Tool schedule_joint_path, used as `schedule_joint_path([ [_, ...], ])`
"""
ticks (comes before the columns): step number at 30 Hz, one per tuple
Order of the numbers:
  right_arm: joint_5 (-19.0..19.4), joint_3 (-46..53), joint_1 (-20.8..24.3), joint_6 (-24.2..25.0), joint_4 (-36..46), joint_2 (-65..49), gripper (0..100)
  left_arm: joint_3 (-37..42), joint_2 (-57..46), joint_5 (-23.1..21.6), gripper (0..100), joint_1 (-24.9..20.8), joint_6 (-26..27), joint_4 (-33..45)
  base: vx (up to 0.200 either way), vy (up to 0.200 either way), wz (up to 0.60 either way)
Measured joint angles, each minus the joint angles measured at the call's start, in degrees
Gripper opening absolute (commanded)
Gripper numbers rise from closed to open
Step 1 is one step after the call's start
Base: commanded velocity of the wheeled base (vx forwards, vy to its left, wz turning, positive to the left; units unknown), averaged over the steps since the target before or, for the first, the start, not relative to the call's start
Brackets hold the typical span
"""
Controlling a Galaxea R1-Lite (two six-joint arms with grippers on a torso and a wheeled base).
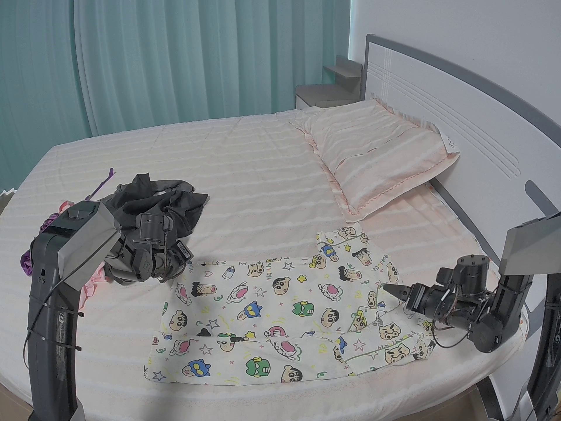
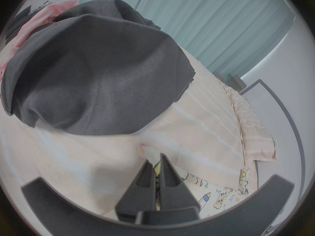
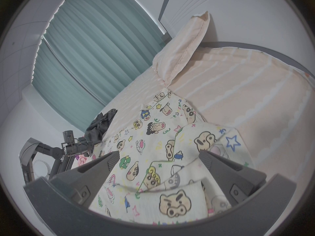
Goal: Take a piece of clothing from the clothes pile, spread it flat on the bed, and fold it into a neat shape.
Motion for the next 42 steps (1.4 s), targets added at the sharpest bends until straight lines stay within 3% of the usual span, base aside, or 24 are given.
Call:
schedule_joint_path([
  [12,-1.0,-31.2,-3.4,-1.9,26.6,3.4,100,0.3,0.0,4.3,0,1.0,-6.2,-3.3,0.0,0.0,0.0],
  [24,-4.7,-57.6,-6.6,-4.9,43.3,14.2,100,3.6,-0.6,5.4,0,1.7,-8.7,-9.7,0.0,0.0,0.0],
  [42,-6.7,-81.9,0.2,-5.3,59.8,27.5,100,5.0,-1.0,5.5,0,1.8,-8.9,-11.0,0.0,0.0,0.0],
])
